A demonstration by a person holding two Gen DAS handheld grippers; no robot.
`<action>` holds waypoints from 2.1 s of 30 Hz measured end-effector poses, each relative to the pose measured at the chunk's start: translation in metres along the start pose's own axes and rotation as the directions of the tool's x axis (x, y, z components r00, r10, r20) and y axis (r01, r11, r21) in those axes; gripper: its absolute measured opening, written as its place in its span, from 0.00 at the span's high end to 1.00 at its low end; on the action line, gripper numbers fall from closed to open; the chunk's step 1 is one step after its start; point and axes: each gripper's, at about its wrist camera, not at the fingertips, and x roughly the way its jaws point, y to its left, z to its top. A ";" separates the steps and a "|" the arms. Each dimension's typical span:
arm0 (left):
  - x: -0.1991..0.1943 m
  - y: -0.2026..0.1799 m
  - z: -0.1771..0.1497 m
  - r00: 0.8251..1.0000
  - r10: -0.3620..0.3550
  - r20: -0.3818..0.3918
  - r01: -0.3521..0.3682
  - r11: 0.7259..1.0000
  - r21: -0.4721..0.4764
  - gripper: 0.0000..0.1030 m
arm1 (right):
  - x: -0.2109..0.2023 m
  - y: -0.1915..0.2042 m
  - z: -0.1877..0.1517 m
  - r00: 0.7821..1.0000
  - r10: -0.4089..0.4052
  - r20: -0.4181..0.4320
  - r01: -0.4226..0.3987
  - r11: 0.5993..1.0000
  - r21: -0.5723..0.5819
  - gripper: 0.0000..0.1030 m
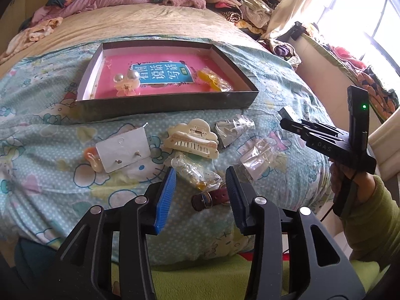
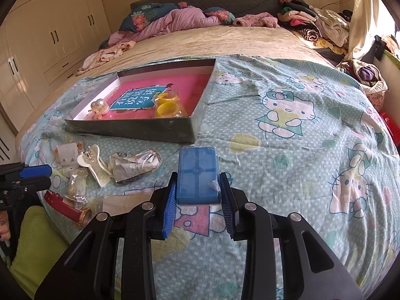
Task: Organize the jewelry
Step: 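Grasp the blue plastic case with the right tool while the left tool grasps the brown watch, then carry the watch with left tool and blue case with right tool into the box, release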
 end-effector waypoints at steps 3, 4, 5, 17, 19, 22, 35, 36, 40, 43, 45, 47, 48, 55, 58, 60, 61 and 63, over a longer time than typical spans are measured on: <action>-0.002 -0.007 -0.007 1.000 0.009 -0.025 -0.008 0.999 0.040 0.63 | -0.003 0.000 0.000 1.000 0.001 0.006 -0.001 1.000 -0.004 0.70; 0.002 -0.008 -0.010 0.999 0.015 -0.039 -0.012 0.998 0.059 0.63 | -0.003 0.001 0.000 1.000 0.001 0.007 -0.001 1.000 -0.005 0.70; 0.006 -0.010 -0.014 0.998 0.026 -0.055 -0.022 0.997 0.080 0.62 | -0.003 0.000 0.001 1.000 0.002 0.008 -0.002 1.000 -0.004 0.70; 0.044 -0.020 -0.017 0.990 0.130 -0.055 -0.117 0.973 0.201 0.90 | -0.006 0.001 0.000 1.000 0.014 0.016 -0.014 1.000 0.005 0.70; 0.038 -0.020 -0.013 0.993 0.110 -0.036 -0.101 0.975 0.196 0.91 | -0.007 0.000 0.001 1.000 0.013 0.019 -0.013 1.000 0.004 0.70; 0.025 -0.020 -0.002 0.997 0.080 -0.004 -0.078 0.980 0.181 0.92 | -0.009 0.000 0.005 1.000 0.009 0.028 -0.009 1.000 -0.001 0.70; 0.008 0.008 0.068 0.993 0.078 0.087 -0.087 0.991 0.101 0.93 | -0.007 0.009 0.042 0.996 0.020 0.084 -0.016 0.999 -0.038 0.70; 0.010 0.012 0.073 0.992 0.089 0.090 -0.097 0.991 0.094 0.93 | -0.005 0.012 0.046 0.996 0.024 0.087 -0.020 0.999 -0.045 0.70; 0.019 0.027 0.092 0.989 0.114 0.097 -0.121 0.990 0.068 0.93 | 0.004 0.023 0.061 0.994 0.042 0.097 -0.035 0.997 -0.069 0.70; 0.027 0.035 0.105 0.987 0.122 0.101 -0.127 0.991 0.047 0.93 | 0.013 0.031 0.071 0.994 0.048 0.096 -0.040 0.996 -0.085 0.70; 0.032 0.038 0.113 0.986 0.131 0.103 -0.135 0.990 0.038 0.93 | 0.019 0.034 0.077 0.994 0.055 0.095 -0.047 0.995 -0.089 0.70; 0.038 0.041 0.120 0.986 0.132 0.104 -0.135 0.990 0.028 0.93 | 0.025 0.037 0.081 0.994 0.060 0.092 -0.052 0.995 -0.090 0.70; 0.042 0.043 0.123 0.986 0.131 0.100 -0.134 0.991 0.023 0.93 | 0.029 0.038 0.083 0.994 0.064 0.089 -0.055 0.994 -0.092 0.70; 0.067 0.048 0.135 0.988 0.133 0.079 -0.133 0.991 0.002 0.93 | 0.053 0.041 0.091 0.997 0.055 0.055 -0.049 0.994 -0.099 0.70; 0.079 0.048 0.138 0.990 0.129 0.063 -0.129 0.992 -0.001 0.92 | 0.062 0.040 0.092 0.998 0.046 0.042 -0.042 0.994 -0.098 0.70; 0.085 0.049 0.139 0.990 0.127 0.054 -0.127 0.992 -0.005 0.92 | 0.066 0.039 0.092 0.999 0.041 0.034 -0.037 0.994 -0.098 0.70; 0.088 0.050 0.139 0.991 0.128 0.049 -0.128 0.992 -0.007 0.92 | 0.068 0.039 0.092 0.999 0.035 0.030 -0.031 0.995 -0.098 0.70; 0.093 0.051 0.140 0.991 0.128 0.038 -0.128 0.992 -0.007 0.92 | 0.072 0.039 0.092 0.999 0.026 0.024 -0.024 0.995 -0.099 0.70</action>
